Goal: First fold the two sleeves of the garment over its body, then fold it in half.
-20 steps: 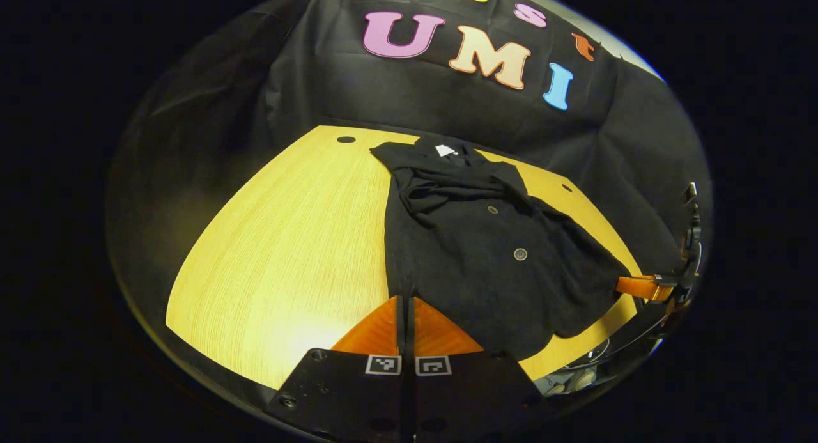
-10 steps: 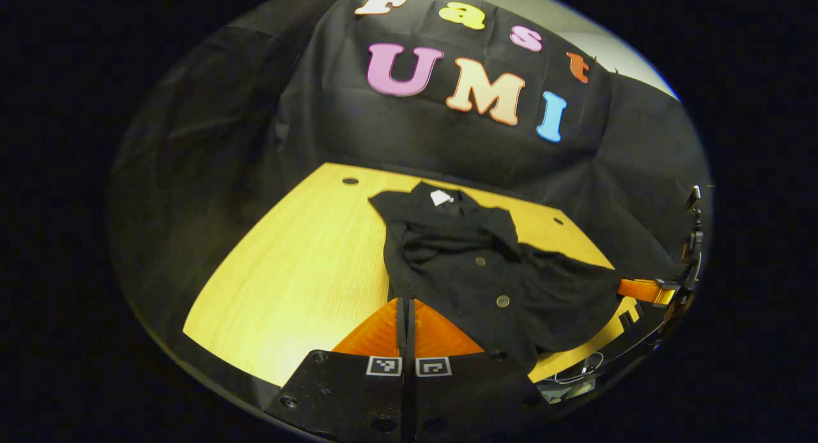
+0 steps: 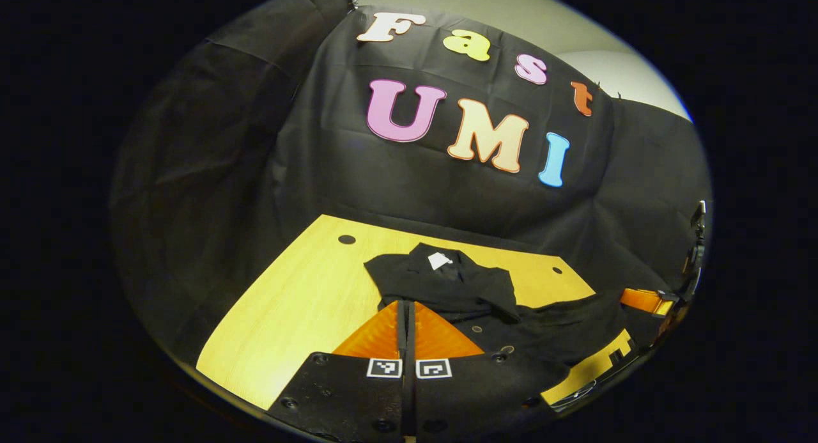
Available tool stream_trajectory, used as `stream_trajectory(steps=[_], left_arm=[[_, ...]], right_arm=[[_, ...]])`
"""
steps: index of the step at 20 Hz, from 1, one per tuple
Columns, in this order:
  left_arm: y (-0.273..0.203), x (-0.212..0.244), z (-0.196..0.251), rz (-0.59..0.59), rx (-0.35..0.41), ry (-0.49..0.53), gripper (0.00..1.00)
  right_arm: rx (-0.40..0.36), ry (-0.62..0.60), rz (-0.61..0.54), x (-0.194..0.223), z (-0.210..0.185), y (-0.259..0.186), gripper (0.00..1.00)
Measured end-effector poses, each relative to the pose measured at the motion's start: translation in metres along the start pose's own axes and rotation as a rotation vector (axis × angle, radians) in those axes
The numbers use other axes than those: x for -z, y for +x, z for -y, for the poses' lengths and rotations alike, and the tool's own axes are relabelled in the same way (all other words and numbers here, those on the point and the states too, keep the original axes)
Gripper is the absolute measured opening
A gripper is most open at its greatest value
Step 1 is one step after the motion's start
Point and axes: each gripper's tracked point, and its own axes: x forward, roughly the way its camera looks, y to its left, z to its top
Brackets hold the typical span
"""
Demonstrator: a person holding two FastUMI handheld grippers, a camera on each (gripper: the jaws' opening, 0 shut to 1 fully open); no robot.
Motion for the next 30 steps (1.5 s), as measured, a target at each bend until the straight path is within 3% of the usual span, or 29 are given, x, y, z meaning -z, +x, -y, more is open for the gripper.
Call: stream_trajectory(steps=[13, 21, 25, 26, 27, 28, 30], left_arm=[[0.121, -0.068, -0.024, 0.060, 0.013, -0.051, 0.00], [0.204, -0.067, -0.048, -0.007, 0.019, 0.000, 0.00], [0.244, -0.069, -0.053, -0.025, 0.016, 0.074, 0.00], [0.253, -0.069, -0.056, -0.022, -0.002, 0.111, 0.00], [0.259, -0.073, -0.068, -0.010, -0.072, 0.157, 0.00], [0.265, -0.083, -0.076, 0.019, -0.119, 0.188, 0.02], [0.264, -0.098, -0.078, 0.079, -0.159, 0.197, 0.63]], right_arm=[[0.032, 0.003, 0.054, -0.082, 0.010, 0.103, 0.02], [0.103, 0.016, 0.040, -0.106, 0.035, 0.180, 0.02], [0.161, 0.031, 0.031, -0.114, 0.052, 0.216, 0.02], [0.170, 0.039, 0.036, -0.117, 0.054, 0.222, 0.02], [0.193, 0.044, 0.015, -0.113, 0.056, 0.228, 0.02], [0.219, 0.034, 0.012, -0.113, 0.060, 0.232, 0.26], [0.266, -0.023, 0.048, -0.124, 0.061, 0.223, 0.72]])
